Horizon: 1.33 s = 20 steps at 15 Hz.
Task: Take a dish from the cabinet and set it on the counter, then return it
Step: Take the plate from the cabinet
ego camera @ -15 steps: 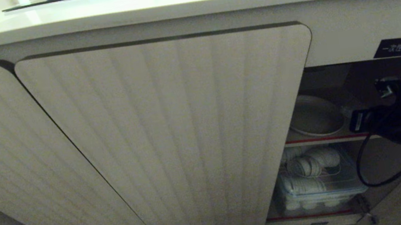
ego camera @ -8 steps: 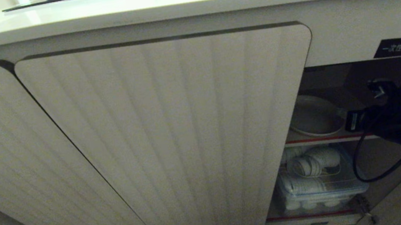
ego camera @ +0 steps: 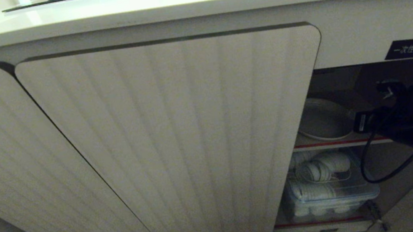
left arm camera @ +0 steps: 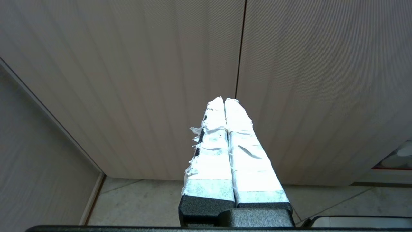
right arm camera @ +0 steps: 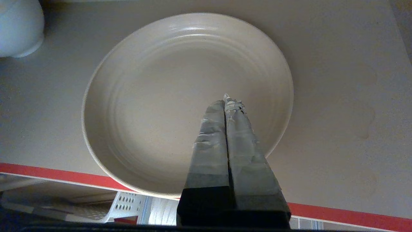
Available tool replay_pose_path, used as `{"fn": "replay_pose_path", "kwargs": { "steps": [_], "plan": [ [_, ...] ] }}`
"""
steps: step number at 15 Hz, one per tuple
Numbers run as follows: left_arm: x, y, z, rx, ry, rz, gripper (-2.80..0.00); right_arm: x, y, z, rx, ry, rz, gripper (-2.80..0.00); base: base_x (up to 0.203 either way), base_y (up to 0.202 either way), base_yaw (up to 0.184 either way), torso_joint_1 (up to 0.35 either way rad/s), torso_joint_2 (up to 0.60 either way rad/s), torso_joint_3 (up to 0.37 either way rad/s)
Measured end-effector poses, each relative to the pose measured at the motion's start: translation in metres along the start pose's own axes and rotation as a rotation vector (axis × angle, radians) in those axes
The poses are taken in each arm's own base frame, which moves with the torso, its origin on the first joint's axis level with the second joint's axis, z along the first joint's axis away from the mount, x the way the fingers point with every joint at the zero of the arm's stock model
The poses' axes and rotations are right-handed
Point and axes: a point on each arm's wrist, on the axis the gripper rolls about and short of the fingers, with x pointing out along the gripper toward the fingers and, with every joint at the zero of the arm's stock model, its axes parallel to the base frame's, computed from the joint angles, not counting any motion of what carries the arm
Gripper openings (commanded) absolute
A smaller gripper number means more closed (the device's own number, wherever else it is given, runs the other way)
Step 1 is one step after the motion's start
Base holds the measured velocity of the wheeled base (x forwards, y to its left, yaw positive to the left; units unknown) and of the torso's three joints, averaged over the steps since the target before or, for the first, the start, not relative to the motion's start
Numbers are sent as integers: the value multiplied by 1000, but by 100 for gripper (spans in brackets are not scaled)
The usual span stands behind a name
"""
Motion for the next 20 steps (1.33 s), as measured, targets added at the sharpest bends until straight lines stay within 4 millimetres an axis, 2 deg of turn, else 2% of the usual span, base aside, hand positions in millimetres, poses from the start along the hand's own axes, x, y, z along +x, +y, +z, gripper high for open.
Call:
{"fn": "replay_pose_path", "kwargs": {
  "steps": [10,20],
  "plan": [
    [0,0,0,0,0,0,-280,3,-9,-3,4,-2,-24,-280,0,0,0,0,0,0],
    [0,0,0,0,0,0,-280,-3,-5,-10,-7,-39,-12,-280,0,0,0,0,0,0]
  ]
}}
